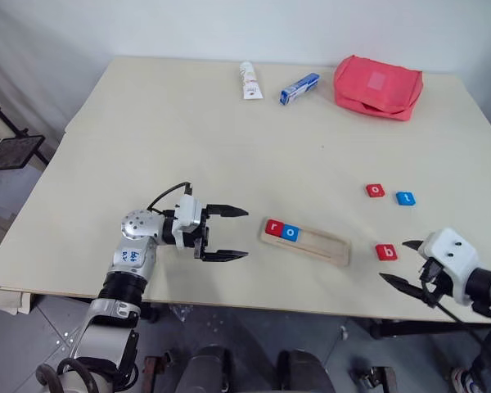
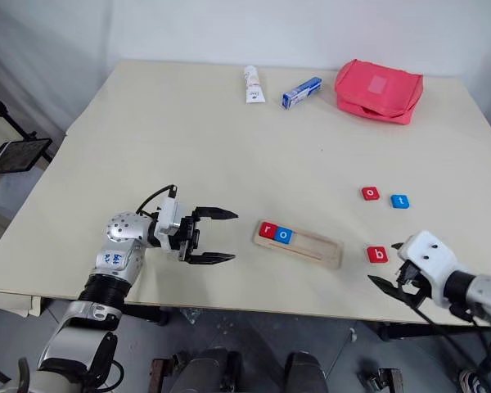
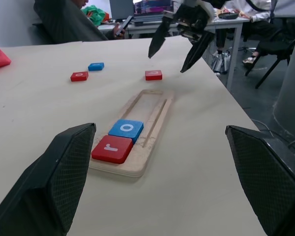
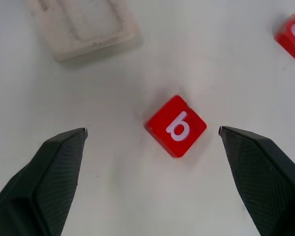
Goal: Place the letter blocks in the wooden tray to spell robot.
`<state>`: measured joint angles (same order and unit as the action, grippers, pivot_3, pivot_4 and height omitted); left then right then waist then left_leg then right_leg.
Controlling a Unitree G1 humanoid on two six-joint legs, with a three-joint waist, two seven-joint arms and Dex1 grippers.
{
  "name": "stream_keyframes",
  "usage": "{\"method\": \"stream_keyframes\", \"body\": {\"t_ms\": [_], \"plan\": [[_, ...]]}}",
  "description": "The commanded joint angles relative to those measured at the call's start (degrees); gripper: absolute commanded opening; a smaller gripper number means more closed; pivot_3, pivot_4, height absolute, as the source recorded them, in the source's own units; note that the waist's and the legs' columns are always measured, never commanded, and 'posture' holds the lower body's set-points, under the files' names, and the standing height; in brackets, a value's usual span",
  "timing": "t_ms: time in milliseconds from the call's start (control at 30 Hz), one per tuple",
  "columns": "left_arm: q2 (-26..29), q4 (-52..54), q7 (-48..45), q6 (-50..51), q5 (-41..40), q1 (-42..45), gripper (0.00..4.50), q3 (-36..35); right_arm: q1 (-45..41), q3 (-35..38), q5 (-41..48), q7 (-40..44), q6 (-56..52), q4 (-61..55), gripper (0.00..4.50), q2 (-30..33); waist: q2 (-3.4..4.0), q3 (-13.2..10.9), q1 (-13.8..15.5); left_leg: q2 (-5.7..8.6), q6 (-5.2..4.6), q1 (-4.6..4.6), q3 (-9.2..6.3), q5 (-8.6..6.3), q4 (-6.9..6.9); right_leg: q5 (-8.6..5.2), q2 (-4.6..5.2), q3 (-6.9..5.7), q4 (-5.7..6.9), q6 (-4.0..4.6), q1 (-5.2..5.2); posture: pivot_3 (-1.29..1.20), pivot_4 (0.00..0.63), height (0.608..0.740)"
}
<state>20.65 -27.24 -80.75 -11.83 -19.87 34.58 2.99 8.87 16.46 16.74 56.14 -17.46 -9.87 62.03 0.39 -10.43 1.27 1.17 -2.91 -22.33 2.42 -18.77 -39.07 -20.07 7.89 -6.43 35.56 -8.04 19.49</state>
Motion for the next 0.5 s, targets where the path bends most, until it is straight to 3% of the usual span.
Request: {"method": "stream_keyframes", "body": {"t_ms": [33,233,500], "plan": [[0.1,1.9,-0.1,-0.3,-0.8,0.3,4.5,-0.2,-4.9,-3.7,-2.3,7.6,7.1,8.0,4.49,2.7,-0.01,0.0,0.0,-0.01,0.0,0.0,-0.02,0.0,0.0,0.0,0.0,-0.03,0.0,0.0,0.0,0.0,0.15,0.74],[0.2,3.0,0.1,-0.7,-0.6,-0.9,4.5,0.0,-22.9,-14.4,-7.9,16.4,16.4,25.7,4.49,1.7,-0.02,0.0,-0.1,0.03,-0.01,-0.06,-0.02,0.01,-0.03,0.0,0.13,-0.26,-0.04,0.0,0.01,0.0,0.15,0.74],[0.8,5.5,1.7,-0.3,-0.7,-2.9,4.5,-0.2,-29.8,-19.9,-10.5,22.1,20.6,32.7,4.49,-0.3,-0.02,0.0,0.1,0.04,-0.01,-0.1,-0.21,0.01,-0.03,0.0,0.21,-0.59,0.02,0.0,-0.01,0.0,0.15,0.74]]}}
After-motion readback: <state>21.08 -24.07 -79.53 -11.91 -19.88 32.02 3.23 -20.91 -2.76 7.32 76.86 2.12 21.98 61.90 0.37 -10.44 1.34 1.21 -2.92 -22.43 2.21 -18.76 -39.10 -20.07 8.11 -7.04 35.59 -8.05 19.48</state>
